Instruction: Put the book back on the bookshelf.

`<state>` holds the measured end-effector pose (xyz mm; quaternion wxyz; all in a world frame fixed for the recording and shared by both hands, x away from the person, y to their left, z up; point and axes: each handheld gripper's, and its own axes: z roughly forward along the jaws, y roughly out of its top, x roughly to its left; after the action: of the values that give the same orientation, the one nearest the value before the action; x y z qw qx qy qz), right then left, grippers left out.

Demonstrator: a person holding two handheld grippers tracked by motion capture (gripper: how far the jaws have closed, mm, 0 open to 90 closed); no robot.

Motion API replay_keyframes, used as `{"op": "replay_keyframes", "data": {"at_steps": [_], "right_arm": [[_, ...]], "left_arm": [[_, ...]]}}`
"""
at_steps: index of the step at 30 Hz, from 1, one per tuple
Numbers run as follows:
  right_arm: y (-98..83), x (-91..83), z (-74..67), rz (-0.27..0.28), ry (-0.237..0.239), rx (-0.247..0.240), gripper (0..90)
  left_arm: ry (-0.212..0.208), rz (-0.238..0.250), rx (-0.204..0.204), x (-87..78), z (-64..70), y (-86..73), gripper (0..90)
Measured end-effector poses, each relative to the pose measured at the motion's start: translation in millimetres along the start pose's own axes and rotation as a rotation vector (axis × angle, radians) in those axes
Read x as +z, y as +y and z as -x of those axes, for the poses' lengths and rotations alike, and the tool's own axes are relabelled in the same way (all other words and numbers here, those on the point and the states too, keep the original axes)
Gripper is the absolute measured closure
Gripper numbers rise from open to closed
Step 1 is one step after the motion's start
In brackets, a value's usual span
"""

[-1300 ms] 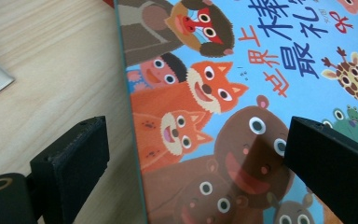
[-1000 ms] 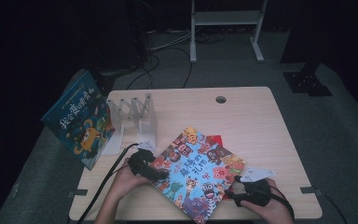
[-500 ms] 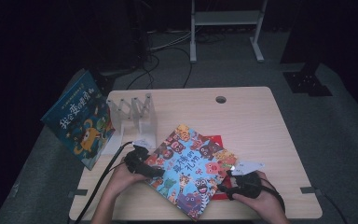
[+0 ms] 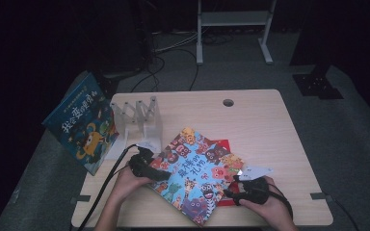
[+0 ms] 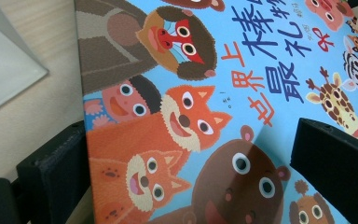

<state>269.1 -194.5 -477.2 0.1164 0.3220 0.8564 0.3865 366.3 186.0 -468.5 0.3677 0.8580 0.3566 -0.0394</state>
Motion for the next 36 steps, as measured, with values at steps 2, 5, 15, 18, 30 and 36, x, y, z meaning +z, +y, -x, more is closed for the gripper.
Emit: {"op": "replay_keyframes", "data": {"at_steps": [2,5,15,18,30,36], "right_arm": [[1.0,0.8,-0.2,-0.003,-0.003,-0.006,32.0],[2.9,2.8,-1.1,-0.005,-0.009,-0.012,32.0],[9.7,8.3,-1.3,-0.013,-0.015,0.007,32.0],[11.1,9.6,-0.4,-0.016,-0.017,0.0,32.0],[16.9,16.2,0.4,-0.012,-0.03,-0.007,32.0],[21.3,21.7,-1.9,-0.006,-0.037,0.003,32.0]], "left_arm": [[0.007,-0.001,-0.001,-3.2,1.4,2.1,1.6],[0.013,0.003,0.015,-10.4,2.5,7.4,1.6],[0.048,0.005,0.071,-28.6,10.6,29.4,1.6],[0.055,0.011,0.092,-35.7,14.9,37.0,1.6],[0.074,0.016,0.178,-62.2,33.1,65.5,3.0],[0.087,0.011,0.223,-74.1,40.5,79.4,3.8]]}}
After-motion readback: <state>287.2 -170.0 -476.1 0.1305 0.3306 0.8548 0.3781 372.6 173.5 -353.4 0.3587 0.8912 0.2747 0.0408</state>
